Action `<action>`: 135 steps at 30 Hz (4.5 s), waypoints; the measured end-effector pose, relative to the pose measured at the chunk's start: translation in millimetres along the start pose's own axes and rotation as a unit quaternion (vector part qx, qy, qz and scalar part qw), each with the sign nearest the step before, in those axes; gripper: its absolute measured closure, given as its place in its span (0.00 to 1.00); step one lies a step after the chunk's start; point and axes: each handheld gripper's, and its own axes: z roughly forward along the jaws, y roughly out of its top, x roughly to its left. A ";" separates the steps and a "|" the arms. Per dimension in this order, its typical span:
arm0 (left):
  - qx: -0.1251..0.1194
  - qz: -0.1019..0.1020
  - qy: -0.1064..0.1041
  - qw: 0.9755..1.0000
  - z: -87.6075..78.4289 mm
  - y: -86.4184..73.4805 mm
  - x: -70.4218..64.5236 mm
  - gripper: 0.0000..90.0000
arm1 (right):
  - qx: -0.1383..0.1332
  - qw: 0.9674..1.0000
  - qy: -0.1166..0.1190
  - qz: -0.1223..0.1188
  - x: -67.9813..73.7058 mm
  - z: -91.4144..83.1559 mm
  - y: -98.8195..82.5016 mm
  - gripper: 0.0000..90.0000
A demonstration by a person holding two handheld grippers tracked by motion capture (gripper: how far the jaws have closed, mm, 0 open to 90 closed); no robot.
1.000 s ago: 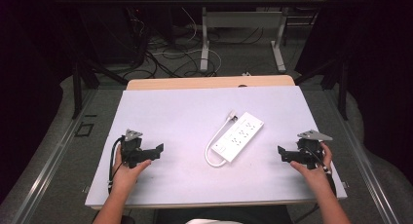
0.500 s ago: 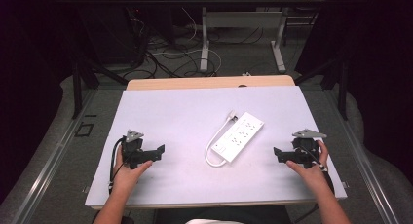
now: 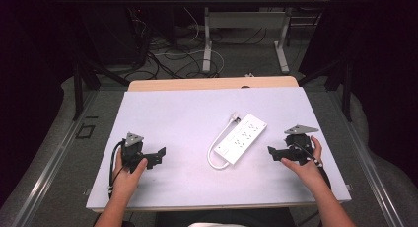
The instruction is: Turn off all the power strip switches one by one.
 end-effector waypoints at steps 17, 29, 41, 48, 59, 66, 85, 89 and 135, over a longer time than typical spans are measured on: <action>0.010 0.004 0.007 1.000 1.5 -1.2 -0.1 0.00 | 0.017 0.998 0.048 -0.048 30.3 9.3 38.4 0.27; 0.013 0.005 0.006 1.000 1.3 -1.8 0.7 0.00 | 0.036 0.994 0.055 -0.084 53.9 21.4 52.4 0.31; 0.013 0.006 0.007 1.000 2.1 -2.2 1.5 0.00 | 0.057 0.990 0.083 -0.094 71.0 32.1 63.6 0.38; 0.015 0.008 0.008 1.000 2.4 -2.3 1.9 0.00 | 0.064 0.989 0.091 -0.094 80.9 38.8 67.3 0.49; 0.015 0.008 0.010 1.000 3.3 -2.8 1.9 0.00 | 0.075 0.984 0.128 -0.104 97.6 51.9 71.4 0.74; 0.014 0.007 0.010 1.000 3.7 -3.3 2.4 0.00 | 0.096 0.979 0.140 -0.110 109.7 59.9 76.2 0.92; 0.016 0.006 0.008 1.000 3.8 -3.1 3.2 0.00 | 0.122 0.972 0.154 -0.127 128.5 77.2 76.1 1.00; 0.016 0.005 0.008 1.000 4.0 -3.1 3.2 0.00 | 0.121 0.971 0.156 -0.133 128.9 79.8 76.2 1.00; 0.022 0.006 0.007 1.000 4.0 -3.3 3.1 0.00 | 0.123 0.975 0.152 -0.104 119.4 81.4 89.8 1.00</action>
